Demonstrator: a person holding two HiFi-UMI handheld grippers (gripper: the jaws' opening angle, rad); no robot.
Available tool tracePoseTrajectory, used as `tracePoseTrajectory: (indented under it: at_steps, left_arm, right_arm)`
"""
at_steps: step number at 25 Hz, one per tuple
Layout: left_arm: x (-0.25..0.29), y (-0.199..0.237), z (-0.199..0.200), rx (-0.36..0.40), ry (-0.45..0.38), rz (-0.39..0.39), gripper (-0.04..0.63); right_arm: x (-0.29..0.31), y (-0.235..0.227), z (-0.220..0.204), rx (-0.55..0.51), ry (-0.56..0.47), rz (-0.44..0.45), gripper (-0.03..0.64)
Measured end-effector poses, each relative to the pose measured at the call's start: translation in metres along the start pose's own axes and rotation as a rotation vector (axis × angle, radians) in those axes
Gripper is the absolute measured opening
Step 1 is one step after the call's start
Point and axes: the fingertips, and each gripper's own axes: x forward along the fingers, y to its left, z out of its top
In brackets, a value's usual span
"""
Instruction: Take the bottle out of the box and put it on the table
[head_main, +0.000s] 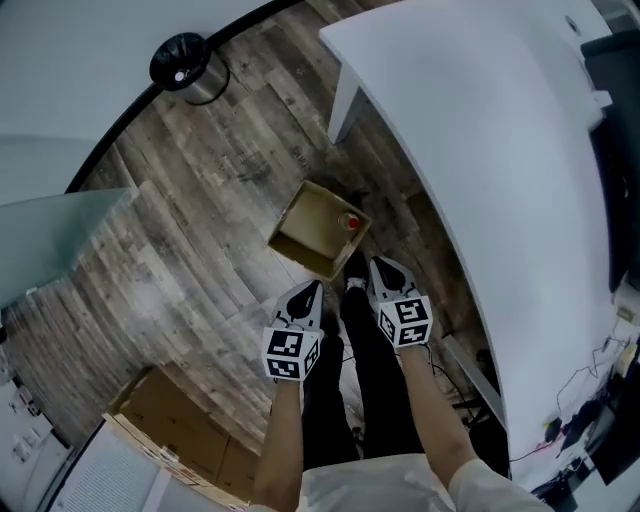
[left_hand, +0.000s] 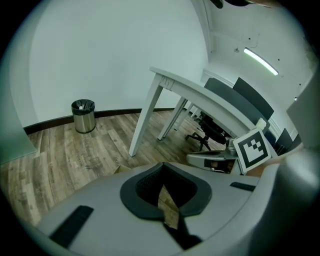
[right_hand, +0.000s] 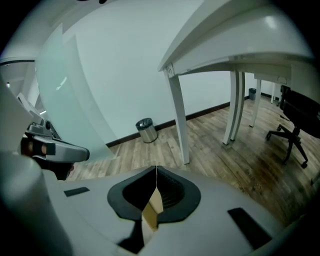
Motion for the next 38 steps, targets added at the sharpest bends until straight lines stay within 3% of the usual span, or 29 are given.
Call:
tracePoseTrajectory:
  at_steps: [10, 16, 25, 36, 38]
  left_arm:
    - [0.076, 0.009, -0.062, -0.041, -0.017, -0.042, 0.014]
    - [0.121, 0.023, -0.082, 0.021, 0.005, -0.089, 0.014]
    - [0.176, 0.064, -0.108, 0.065, 0.069, -0.076, 0.014]
    - [0.211, 0.084, -0.138, 0.021, 0.053, -0.077, 0.014]
    - [0.213, 0.089, -0.141, 0.019, 0.050, -0.079, 0.014]
  right_arm:
    - [0.073, -0.013, -0.051, -0.115, 0.132, 0.040, 0.041]
    - [0.109, -0.037, -0.084, -0.143, 0.169, 0.016, 0.041]
    - [0.171, -0.069, -0.123, -0.136, 0.207, 0.028, 0.049]
    - [0.232, -0.085, -0.182, -0.216, 0.314, 0.021, 0.247]
    - [0.244, -0.087, -0.189, -0.222, 0.321, 0.013, 0.255]
